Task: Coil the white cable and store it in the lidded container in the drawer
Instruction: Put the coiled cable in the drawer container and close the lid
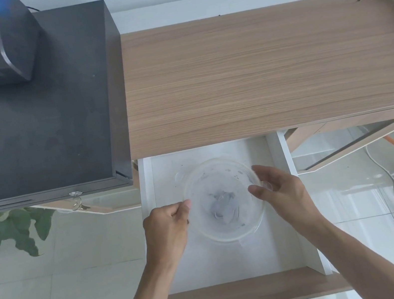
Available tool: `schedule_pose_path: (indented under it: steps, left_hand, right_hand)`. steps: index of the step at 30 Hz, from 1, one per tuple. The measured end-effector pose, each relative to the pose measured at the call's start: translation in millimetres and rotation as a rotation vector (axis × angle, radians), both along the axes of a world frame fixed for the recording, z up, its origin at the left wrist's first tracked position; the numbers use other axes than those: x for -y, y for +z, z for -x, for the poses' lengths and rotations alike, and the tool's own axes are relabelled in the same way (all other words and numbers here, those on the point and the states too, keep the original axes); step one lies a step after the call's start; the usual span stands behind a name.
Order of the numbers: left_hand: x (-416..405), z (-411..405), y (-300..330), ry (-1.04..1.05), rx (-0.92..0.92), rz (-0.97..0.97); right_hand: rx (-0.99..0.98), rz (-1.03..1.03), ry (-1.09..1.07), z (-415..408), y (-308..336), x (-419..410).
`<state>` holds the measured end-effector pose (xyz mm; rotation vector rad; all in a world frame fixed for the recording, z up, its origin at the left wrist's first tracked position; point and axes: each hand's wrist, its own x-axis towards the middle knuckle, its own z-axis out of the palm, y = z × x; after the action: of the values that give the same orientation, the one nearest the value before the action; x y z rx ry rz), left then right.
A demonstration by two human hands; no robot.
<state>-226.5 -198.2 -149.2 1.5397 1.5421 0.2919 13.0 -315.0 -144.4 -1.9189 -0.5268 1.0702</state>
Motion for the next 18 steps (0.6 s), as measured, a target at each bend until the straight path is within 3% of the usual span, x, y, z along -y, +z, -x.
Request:
schedule_pose_path:
  steps: [12,18]
  left_hand:
    - [-13,-2,7,0.086,0.05,0.071]
    - [-20,4,3,0.116,0.172,0.234]
  right_hand:
    - [-0.087,-0.066,0.041,-4,-10,6]
    - [-0.108,-0.11,0.157,-7,-11,10]
